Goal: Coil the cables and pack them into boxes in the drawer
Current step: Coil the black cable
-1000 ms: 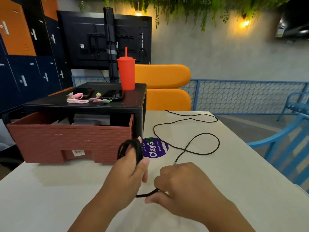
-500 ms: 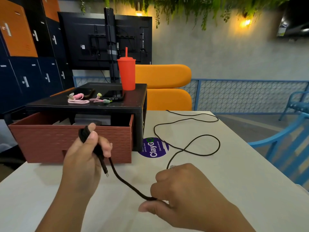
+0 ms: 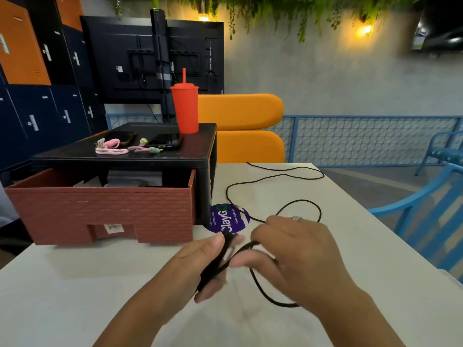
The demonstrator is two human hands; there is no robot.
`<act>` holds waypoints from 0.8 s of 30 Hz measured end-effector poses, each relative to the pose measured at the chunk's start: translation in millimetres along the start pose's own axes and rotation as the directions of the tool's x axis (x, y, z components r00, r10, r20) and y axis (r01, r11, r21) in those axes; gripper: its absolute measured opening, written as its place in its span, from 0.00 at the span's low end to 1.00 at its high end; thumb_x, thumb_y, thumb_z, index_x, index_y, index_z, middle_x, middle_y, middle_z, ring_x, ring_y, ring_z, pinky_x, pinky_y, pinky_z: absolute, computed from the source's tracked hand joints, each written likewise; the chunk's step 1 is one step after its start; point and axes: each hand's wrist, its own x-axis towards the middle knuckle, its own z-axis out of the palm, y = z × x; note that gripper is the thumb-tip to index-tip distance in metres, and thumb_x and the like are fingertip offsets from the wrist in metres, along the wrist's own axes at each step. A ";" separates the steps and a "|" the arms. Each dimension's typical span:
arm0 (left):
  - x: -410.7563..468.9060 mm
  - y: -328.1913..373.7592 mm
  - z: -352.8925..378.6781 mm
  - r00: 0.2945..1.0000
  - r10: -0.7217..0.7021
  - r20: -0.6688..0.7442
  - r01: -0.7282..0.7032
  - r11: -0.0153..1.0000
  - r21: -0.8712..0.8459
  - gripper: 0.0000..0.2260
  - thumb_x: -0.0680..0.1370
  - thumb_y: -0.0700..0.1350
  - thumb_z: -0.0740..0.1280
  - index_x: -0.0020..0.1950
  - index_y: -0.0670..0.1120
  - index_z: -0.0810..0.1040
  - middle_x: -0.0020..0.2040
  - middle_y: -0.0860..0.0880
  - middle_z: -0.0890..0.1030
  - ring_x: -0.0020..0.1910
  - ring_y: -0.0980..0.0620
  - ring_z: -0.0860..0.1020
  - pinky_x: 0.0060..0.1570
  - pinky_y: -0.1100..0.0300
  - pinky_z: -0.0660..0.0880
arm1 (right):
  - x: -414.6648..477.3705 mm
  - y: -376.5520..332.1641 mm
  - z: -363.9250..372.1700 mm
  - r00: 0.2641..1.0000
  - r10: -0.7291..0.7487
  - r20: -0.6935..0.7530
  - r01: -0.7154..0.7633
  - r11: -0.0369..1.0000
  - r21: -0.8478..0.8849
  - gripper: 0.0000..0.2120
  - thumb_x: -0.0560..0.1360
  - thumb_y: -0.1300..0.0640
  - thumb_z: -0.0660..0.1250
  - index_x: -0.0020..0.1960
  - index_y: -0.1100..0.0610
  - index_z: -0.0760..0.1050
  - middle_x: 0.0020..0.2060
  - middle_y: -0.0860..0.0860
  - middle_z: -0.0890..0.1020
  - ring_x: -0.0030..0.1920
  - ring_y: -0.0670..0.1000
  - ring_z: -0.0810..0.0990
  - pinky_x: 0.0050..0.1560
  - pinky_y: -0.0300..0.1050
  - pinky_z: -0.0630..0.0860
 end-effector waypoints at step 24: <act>4.7 -3.9 -22.6 0.932 0.342 0.123 -0.054 0.465 -0.884 0.21 0.84 0.44 0.42 0.67 0.30 0.63 0.33 0.45 0.66 0.32 0.49 0.65 0.53 0.52 0.68 | -55.0 92.8 22.7 0.894 0.445 0.048 -0.418 0.868 -0.269 0.29 0.79 0.40 0.44 0.39 0.55 0.76 0.29 0.49 0.76 0.27 0.52 0.72 0.24 0.44 0.71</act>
